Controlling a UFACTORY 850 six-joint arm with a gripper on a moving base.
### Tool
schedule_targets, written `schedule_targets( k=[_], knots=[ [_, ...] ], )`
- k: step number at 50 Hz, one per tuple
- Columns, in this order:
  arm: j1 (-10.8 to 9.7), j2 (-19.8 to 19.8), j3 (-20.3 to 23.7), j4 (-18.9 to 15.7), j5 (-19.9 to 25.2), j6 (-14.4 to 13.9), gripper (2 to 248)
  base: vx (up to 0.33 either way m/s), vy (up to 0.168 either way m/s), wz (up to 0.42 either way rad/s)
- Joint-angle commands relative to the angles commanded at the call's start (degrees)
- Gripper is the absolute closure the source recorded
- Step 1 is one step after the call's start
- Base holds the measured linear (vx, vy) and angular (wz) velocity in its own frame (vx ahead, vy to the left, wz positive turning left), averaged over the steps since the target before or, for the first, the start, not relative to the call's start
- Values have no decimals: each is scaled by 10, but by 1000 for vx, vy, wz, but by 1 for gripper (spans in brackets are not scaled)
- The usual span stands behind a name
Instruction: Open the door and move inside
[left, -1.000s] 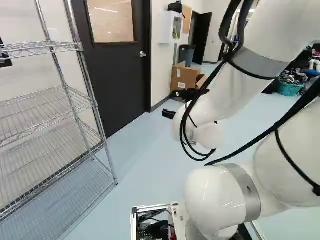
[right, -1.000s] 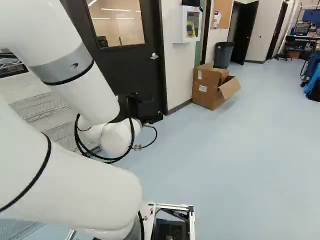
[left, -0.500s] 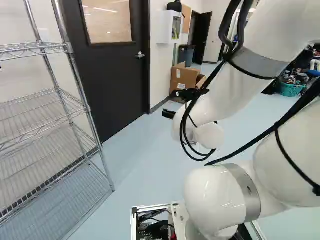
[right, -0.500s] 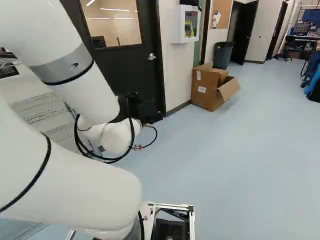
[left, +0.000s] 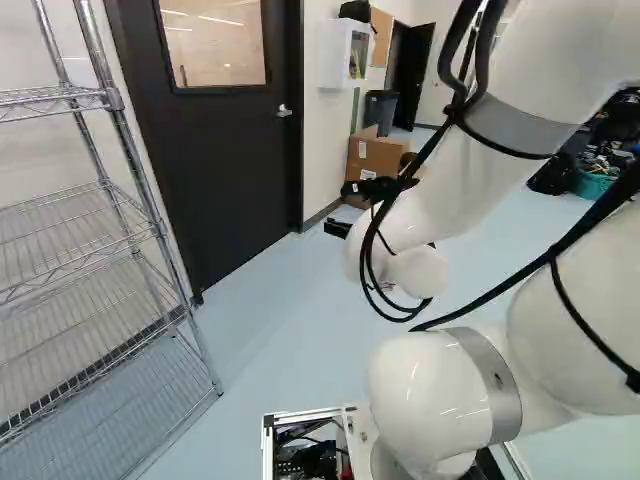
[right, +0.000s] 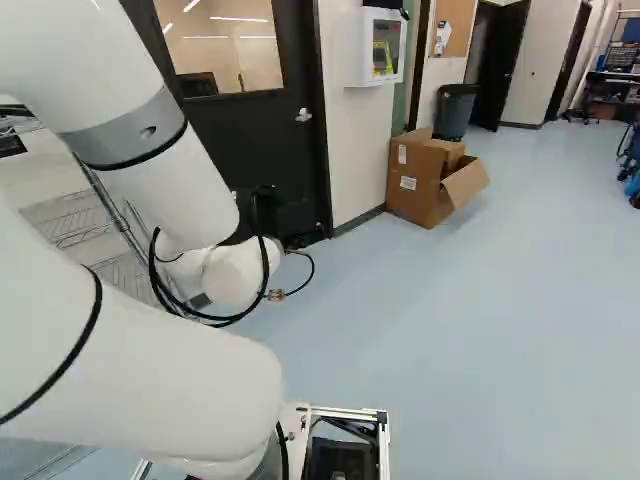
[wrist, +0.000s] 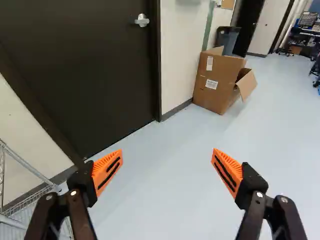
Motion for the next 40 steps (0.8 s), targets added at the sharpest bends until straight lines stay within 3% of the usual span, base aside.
schedule_targets(
  k=[40],
  knots=[
    [0, 0, 0, 0, 0, 0, 3, 195, -14, 343]
  ],
)
